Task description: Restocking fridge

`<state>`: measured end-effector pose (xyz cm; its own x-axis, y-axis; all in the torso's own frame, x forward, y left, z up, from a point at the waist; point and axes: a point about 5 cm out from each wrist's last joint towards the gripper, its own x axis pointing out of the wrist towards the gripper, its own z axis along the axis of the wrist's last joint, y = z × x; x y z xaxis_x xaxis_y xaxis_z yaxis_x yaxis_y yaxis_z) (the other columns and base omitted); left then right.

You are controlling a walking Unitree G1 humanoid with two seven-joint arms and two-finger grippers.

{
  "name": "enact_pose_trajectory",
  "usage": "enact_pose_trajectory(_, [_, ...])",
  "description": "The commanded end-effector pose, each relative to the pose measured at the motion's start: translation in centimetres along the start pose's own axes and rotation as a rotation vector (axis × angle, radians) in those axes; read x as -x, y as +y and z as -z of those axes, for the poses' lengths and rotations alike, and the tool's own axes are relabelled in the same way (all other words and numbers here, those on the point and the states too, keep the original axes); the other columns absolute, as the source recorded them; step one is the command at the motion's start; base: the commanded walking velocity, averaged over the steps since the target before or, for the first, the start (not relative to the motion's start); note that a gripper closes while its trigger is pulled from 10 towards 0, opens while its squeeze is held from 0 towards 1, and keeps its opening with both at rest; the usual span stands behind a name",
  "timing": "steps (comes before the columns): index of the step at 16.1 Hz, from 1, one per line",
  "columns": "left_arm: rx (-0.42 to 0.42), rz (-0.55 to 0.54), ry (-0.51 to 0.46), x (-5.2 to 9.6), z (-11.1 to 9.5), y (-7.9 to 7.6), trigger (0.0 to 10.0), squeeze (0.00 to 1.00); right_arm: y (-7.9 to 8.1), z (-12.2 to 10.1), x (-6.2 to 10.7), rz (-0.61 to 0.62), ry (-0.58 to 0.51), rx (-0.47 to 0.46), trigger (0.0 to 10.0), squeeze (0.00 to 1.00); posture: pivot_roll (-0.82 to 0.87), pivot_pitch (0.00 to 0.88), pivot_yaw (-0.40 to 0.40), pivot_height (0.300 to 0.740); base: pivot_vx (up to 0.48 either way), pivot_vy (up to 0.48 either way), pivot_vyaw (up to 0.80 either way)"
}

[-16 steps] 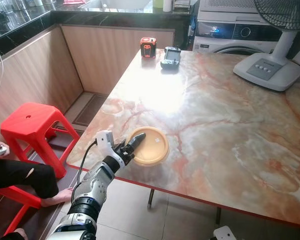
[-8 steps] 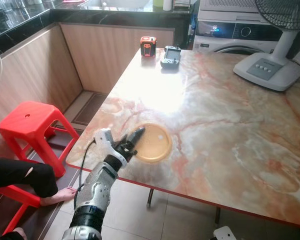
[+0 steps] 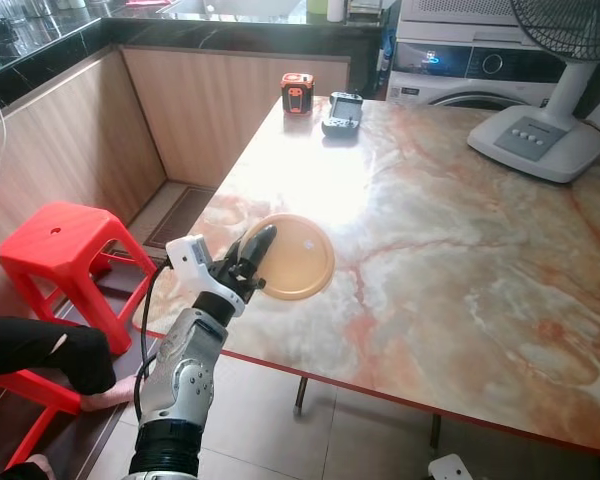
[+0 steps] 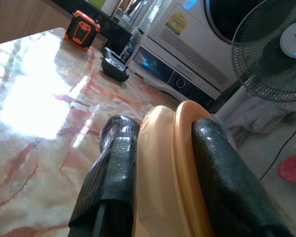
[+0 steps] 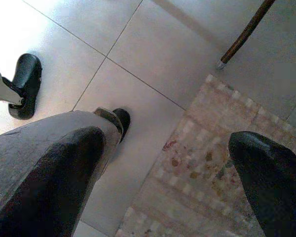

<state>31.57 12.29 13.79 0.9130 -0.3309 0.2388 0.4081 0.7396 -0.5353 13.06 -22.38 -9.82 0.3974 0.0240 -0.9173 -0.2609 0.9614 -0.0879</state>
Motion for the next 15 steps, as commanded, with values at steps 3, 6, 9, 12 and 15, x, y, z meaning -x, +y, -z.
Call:
enact_pose_trajectory(3, [-0.049, -0.044, 0.001, 0.2, -0.22, -0.06, 10.0, 0.0, 0.17, 0.51, 0.05, 0.005, 0.002, -0.031, 10.0, 0.0, -0.1, 0.0, 0.03, 0.74, 0.0, 0.0, 0.0])
enact_pose_trajectory(6, [-0.041, -0.051, 0.005, 0.21, -0.19, -0.08, 10.0, 0.0, 0.28, 0.62, 0.05, 0.005, 0.002, -0.04, 10.0, 0.0, -0.1, 0.0, 0.035, 0.74, 0.0, 0.0, 0.0])
enact_pose_trajectory(9, [-0.039, -0.05, 0.018, 0.06, -0.15, -0.15, 10.0, 0.0, 0.51, 0.7, 0.03, 0.006, -0.006, -0.068, 10.0, 0.0, -0.11, 0.0, 0.049, 0.74, 0.0, 0.269, 0.0])
enact_pose_trajectory(12, [-0.039, -0.045, 0.026, -0.07, -0.08, -0.27, 10.0, 0.0, 0.58, 0.74, 0.02, 0.008, -0.006, -0.076, 10.0, 0.0, -0.11, 0.0, 0.053, 0.74, 0.0, 0.285, 0.0])
enact_pose_trajectory(15, [-0.03, -0.04, 0.029, -0.13, -0.03, -0.36, 10.0, 0.0, 0.64, 0.81, 0.02, 0.006, -0.004, -0.078, 10.0, 0.0, -0.11, 0.0, 0.059, 0.74, 0.0, 0.325, 0.0])
